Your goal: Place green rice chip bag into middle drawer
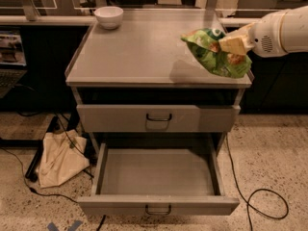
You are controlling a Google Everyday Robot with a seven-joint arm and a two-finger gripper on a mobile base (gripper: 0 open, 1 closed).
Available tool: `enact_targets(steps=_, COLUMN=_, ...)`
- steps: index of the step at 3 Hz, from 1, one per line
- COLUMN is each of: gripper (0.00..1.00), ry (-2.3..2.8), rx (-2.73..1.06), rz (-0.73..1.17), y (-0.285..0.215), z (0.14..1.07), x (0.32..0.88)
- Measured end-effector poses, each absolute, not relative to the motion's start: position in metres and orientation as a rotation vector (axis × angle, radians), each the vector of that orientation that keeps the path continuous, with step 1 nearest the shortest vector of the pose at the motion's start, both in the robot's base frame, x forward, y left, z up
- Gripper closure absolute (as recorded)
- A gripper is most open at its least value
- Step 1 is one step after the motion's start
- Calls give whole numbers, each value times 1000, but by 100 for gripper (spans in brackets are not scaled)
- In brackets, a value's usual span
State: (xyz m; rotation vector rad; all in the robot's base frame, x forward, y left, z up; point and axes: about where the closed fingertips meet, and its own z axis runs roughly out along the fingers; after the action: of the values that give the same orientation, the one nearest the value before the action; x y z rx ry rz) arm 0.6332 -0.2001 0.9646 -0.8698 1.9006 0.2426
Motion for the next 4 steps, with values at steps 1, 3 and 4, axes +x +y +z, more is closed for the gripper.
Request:
enact_targets(steps=1, gripper=100, ry=1836, rx=-894, rz=263, y=-210, z=968, x=594)
enact_targets(steps=3, gripper=100, ry=1843, rx=-785, rz=305, y=-232, z=946, x=570)
enact_targets(steps=4, gripper=100, ry=1865, rx=-758, rz=307, y=-230, z=939, x=567)
